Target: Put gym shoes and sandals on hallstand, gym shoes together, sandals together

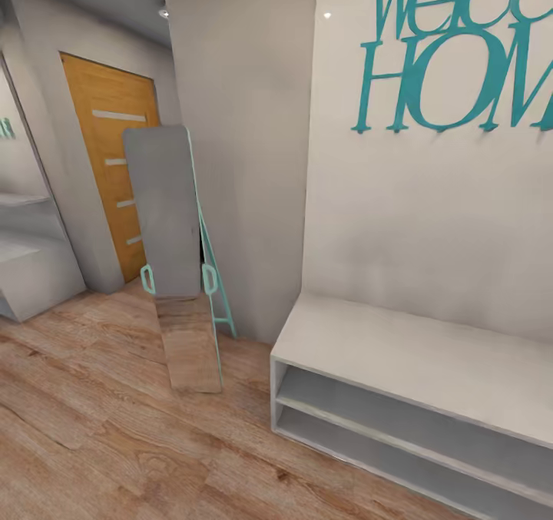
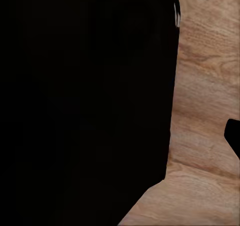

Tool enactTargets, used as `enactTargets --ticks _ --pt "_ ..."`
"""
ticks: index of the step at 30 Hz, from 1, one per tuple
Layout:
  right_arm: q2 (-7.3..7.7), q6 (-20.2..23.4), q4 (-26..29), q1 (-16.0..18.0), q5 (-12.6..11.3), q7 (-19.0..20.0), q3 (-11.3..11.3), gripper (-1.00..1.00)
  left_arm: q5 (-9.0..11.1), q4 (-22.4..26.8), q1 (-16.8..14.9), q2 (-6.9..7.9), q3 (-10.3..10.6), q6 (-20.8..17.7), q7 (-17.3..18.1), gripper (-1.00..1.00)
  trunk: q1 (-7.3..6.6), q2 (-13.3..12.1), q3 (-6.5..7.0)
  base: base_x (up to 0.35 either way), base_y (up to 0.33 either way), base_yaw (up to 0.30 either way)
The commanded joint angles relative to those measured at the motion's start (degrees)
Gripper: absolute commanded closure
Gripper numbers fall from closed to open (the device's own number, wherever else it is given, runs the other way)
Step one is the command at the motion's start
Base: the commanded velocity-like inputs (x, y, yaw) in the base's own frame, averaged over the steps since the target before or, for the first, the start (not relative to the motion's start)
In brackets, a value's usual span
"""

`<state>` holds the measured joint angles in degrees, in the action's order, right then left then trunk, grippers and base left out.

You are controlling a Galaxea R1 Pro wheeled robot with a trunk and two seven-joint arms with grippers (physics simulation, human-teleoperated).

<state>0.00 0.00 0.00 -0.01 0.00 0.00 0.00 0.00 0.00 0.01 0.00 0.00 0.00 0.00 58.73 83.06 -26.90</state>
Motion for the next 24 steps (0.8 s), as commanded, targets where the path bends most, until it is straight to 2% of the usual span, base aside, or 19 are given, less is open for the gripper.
enactTargets --ticks 1,4,7,12,15,24 --pt "0.33 -0.3 0.3 0.3 0.3 0.1 -0.3 -1.00 0.1 0.3 -0.3 0.33 -0.3 0.3 -0.3 -1.00 0.00 0.0 -0.03 0.000 0.000 0.000" --pt "1.30 -1.3 1.3 1.3 0.2 0.0 -1.3 -1.00 0.0 1.3 -1.3 1.30 -0.3 1.3 -0.6 -1.00 0.00 0.0 -0.03 0.000 0.000 0.000" --pt "0.31 -1.1 2.3 2.3 -0.1 -0.1 -0.5 -1.00 -0.2 0.3 -0.3 0.38 0.0 1.0 -0.1 -1.00 0.00 0.0 -0.03 0.000 0.000 0.000" --pt "-1.30 0.5 3.9 2.6 -0.2 -0.2 -0.1 -1.00 -0.2 -0.9 0.8 0.48 -0.1 -0.6 -0.3 -1.00 0.00 0.0 -0.03 0.000 0.000 -0.001" --pt "-1.40 1.0 3.7 2.6 -0.2 -0.2 -0.1 -1.00 -0.2 -1.0 0.9 0.52 0.0 -1.5 -0.4 -1.00 0.00 0.0 -0.03 0.000 0.000 -0.056" --pt "-1.38 1.2 3.7 2.6 -0.4 -0.2 -0.1 -1.00 -0.6 -0.2 0.8 0.61 0.4 -1.5 -0.5 -1.00 0.00 0.0 -0.03 0.000 0.000 -0.240"
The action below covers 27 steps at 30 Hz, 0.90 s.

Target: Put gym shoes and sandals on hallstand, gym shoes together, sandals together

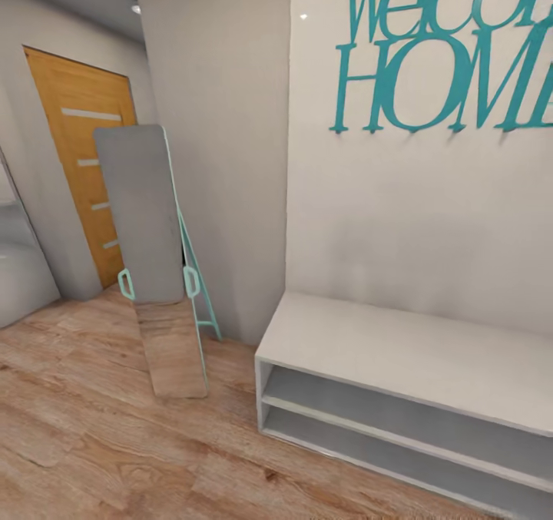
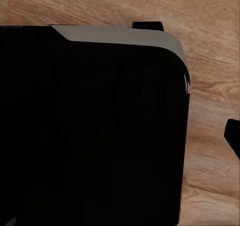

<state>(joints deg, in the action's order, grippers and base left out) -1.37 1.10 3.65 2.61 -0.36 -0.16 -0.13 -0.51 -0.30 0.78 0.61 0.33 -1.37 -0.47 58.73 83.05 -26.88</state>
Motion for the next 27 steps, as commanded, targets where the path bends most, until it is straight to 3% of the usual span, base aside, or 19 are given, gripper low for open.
enactTargets --ticks 1,12,22,23,27 --pt "0.00 0.1 0.1 0.0 0.0 0.0 0.0 -1.00 -0.1 0.4 0.0 0.02 0.1 -0.1 -0.1 -1.00 0.00 0.0 -0.04 0.000 0.000 -0.292" --pt "0.43 0.1 2.1 0.0 0.0 0.0 0.0 -1.00 -0.3 3.4 -1.0 0.65 0.2 -0.1 0.0 -1.00 0.00 0.0 -0.04 0.000 0.000 -0.298" --pt "3.43 -0.1 5.4 0.0 0.1 0.2 0.0 -1.00 0.1 6.6 -3.2 3.20 0.0 0.0 -0.1 -1.00 0.00 0.0 -0.04 0.000 0.000 -0.300" --pt "5.38 -0.1 17.9 0.0 0.0 0.4 0.0 -1.00 0.2 18.8 -4.4 3.50 -0.1 0.0 -0.1 -1.00 0.00 0.0 -0.04 0.000 0.000 -0.300" --pt "6.28 -0.1 21.9 0.0 0.0 0.5 0.0 -1.00 0.3 21.3 -5.9 3.61 -0.2 0.0 -0.1 -1.00 0.00 0.0 -0.04 0.000 0.000 -0.300"
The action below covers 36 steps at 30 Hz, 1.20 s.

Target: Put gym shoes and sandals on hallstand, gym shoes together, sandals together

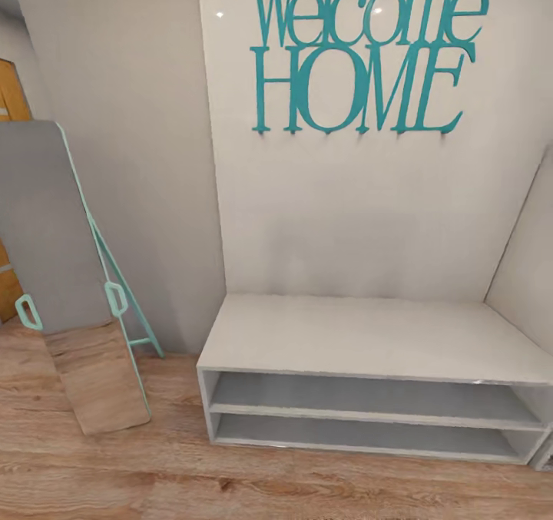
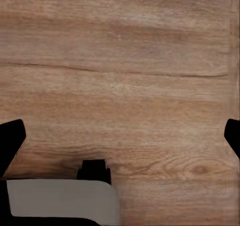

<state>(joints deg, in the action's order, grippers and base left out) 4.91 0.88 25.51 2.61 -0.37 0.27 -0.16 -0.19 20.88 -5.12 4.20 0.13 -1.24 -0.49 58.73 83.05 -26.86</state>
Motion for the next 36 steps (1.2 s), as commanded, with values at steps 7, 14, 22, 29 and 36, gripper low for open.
enactTargets --ticks 7,14,22,29,36 --pt "0.48 0.1 7.4 0.1 -0.1 0.1 0.0 -1.00 0.2 1.7 -3.5 0.04 0.0 0.0 0.0 -1.00 0.00 0.0 -0.07 0.000 0.000 -0.300" --pt "0.53 0.1 14.6 0.1 -0.2 0.0 0.0 -1.00 0.3 2.1 -5.5 0.03 -0.1 1.3 0.0 -1.00 0.00 0.0 -0.07 0.000 0.000 -0.300" --pt "0.54 0.1 16.5 0.1 -1.5 0.0 0.0 -1.00 0.3 1.5 -5.4 -0.01 -0.3 9.9 -0.1 -1.00 0.00 0.0 -0.07 0.000 0.000 -0.299" --pt "0.54 -0.8 13.3 0.1 -2.7 -0.1 0.0 -1.00 0.3 0.6 -5.1 -0.02 -0.2 13.9 -0.2 -1.00 0.00 0.0 -0.07 0.000 0.000 -0.294" --pt "0.52 -2.4 12.1 0.1 -3.6 -0.1 0.0 -1.00 0.3 -0.5 -5.1 0.03 -0.2 15.0 -0.1 -1.00 0.00 0.0 -0.07 0.000 -0.083 -0.296"
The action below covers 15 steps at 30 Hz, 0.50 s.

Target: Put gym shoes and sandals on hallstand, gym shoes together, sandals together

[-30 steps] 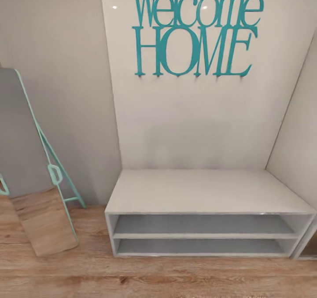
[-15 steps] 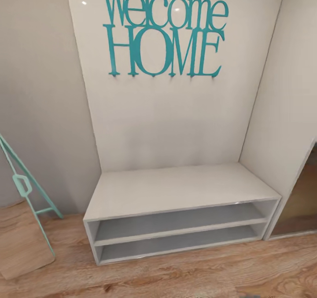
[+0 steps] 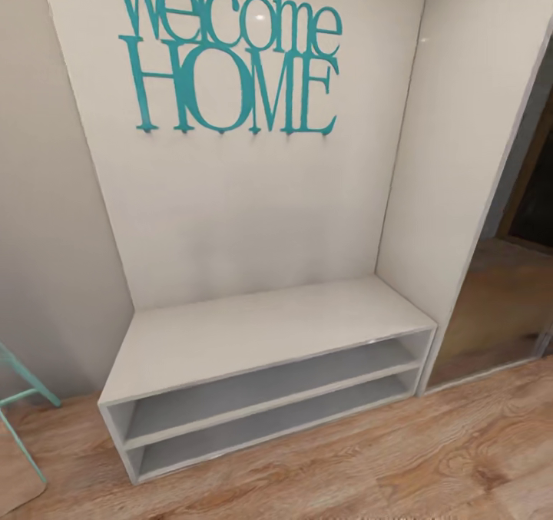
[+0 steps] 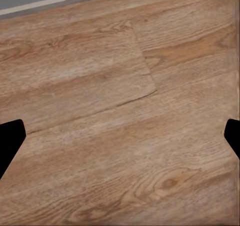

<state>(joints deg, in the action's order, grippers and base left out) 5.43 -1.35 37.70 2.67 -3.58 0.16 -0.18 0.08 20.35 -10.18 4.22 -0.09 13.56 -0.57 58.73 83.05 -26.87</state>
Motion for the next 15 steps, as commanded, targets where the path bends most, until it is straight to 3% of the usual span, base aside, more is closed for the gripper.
enactTargets --ticks 1,7,15 --pt "-0.01 -0.2 -0.1 0.0 -0.4 0.0 0.1 -1.00 0.0 0.0 0.0 0.02 0.0 0.2 -0.1 -1.00 -0.01 0.0 -0.06 0.000 -0.219 -0.297" --pt "-0.24 -0.5 -0.2 0.1 -0.5 0.0 0.1 -1.00 0.0 -0.2 0.0 -0.08 0.0 0.3 -0.1 -1.00 -0.01 0.0 -0.06 -0.078 -0.239 -0.298" --pt "-0.32 -0.6 -0.2 0.1 -0.5 0.0 0.1 -1.00 0.0 -0.2 0.0 -0.11 0.0 0.3 -0.1 -1.00 -0.01 0.0 -0.06 -0.212 -0.211 -0.298"
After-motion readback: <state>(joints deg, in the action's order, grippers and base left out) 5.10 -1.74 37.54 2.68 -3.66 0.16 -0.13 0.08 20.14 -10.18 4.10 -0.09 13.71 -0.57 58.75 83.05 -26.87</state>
